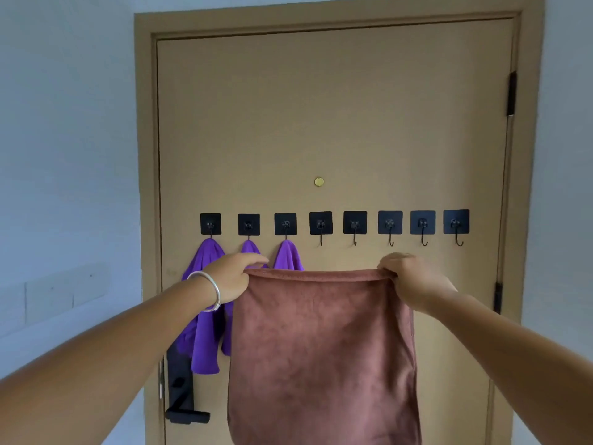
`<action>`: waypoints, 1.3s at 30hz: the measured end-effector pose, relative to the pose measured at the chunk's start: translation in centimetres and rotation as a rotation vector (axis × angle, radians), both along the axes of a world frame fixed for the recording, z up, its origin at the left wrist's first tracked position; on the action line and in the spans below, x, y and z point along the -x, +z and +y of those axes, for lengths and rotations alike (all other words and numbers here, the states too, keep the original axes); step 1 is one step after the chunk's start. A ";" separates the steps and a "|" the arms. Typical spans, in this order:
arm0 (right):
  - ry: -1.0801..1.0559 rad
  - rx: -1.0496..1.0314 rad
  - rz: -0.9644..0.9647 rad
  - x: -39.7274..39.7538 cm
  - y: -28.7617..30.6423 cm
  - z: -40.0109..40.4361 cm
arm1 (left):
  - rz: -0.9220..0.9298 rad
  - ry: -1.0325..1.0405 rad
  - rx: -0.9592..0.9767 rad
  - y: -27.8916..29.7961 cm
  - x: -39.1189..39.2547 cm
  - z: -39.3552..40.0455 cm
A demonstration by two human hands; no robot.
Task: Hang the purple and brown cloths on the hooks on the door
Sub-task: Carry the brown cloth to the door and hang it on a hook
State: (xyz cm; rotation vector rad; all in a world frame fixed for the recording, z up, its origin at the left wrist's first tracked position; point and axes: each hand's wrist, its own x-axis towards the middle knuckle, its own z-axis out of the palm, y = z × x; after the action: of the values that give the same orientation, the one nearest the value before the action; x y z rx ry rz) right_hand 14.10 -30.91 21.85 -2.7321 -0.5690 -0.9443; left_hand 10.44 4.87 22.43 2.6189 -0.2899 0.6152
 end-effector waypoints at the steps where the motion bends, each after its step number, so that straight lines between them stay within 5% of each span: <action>1: 0.047 -0.028 -0.015 -1.5 0.4 -0.1 | -0.033 -0.019 0.008 0.4 -1.3 -0.3; 7: 0.061 -0.003 -0.156 -8.5 1.0 -0.9 | -0.472 -0.146 -0.185 0.1 -6.3 -2.3; 10: 0.166 0.125 -0.262 -10.4 0.9 -1.0 | -0.673 -0.370 -0.506 -0.4 -7.7 -3.2; 15: 0.299 0.146 -0.345 -12.8 1.3 -0.4 | -0.747 -0.489 -0.757 -0.9 -10.9 -3.1; 22: 0.071 0.196 -0.276 -15.9 2.1 -0.4 | -0.837 -0.523 -0.814 1.0 -13.9 -1.6; 27: -0.016 0.225 -0.218 -17.2 3.8 -0.2 | -0.767 -0.462 -0.952 1.6 -15.4 0.3; 33: -0.110 0.264 -0.172 -17.9 4.5 4.1 | -0.365 0.194 -0.820 3.4 -18.5 -2.9; 39: -0.261 0.265 -0.112 -18.6 3.6 6.9 | -0.300 0.306 -0.864 3.6 -21.7 -6.2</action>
State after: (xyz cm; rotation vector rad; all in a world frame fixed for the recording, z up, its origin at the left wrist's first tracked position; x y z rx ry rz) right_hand 32.66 -24.00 25.43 -3.0614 -0.3840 -1.1637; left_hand 32.14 -1.33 26.02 3.4260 -0.2898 1.2091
